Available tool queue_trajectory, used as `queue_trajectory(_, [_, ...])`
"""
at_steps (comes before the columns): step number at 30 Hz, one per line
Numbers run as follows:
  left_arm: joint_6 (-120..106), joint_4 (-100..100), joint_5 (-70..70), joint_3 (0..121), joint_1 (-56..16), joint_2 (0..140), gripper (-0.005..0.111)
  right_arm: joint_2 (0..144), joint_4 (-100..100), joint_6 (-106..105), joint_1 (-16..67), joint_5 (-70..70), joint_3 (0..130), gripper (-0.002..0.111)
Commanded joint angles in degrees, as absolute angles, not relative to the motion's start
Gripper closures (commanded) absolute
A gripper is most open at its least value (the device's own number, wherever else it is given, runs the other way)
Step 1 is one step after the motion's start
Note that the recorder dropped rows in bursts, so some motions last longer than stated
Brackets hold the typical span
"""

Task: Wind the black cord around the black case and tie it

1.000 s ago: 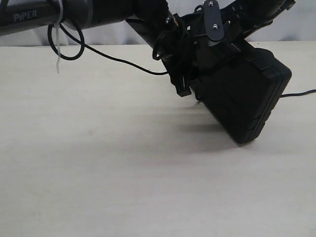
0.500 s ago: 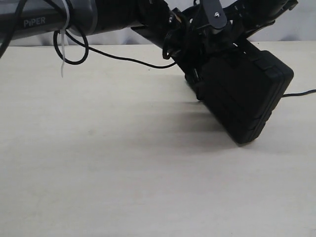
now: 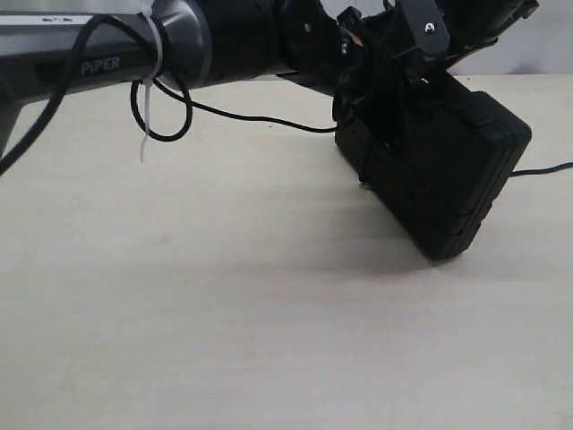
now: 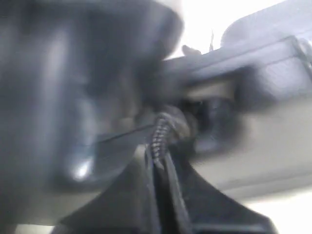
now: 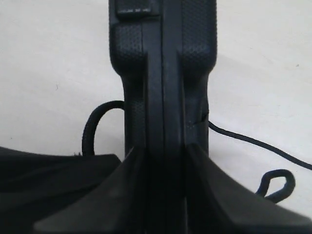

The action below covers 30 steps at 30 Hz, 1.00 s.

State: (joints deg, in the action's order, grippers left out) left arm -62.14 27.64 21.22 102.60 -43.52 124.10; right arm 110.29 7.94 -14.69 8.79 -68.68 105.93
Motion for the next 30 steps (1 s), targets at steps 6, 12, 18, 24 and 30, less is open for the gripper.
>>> queue_trajectory(6, [-54.9,17.2,28.7,102.5,-44.1,124.0,0.067,110.5,12.8,-14.3,9.5,-70.0,105.2,0.104])
queue_trajectory(12, [-53.6,7.6,36.2,102.5,-43.9,121.8,0.068,110.5,12.8,-14.3,9.5,-70.0,105.2,0.104])
queue_trajectory(18, [-46.0,-0.9,37.4,102.5,-43.9,121.6,0.068,110.5,12.8,-14.3,9.5,-70.0,105.2,0.104])
queue_trajectory(24, [-39.3,-5.0,37.2,102.5,-43.9,121.6,0.069,110.5,12.7,-14.3,9.5,-70.0,105.2,0.104])
queue_trajectory(30, [-37.2,-1.4,32.4,102.5,-44.1,121.6,0.107,110.5,12.7,-14.3,9.5,-70.0,105.2,0.104])
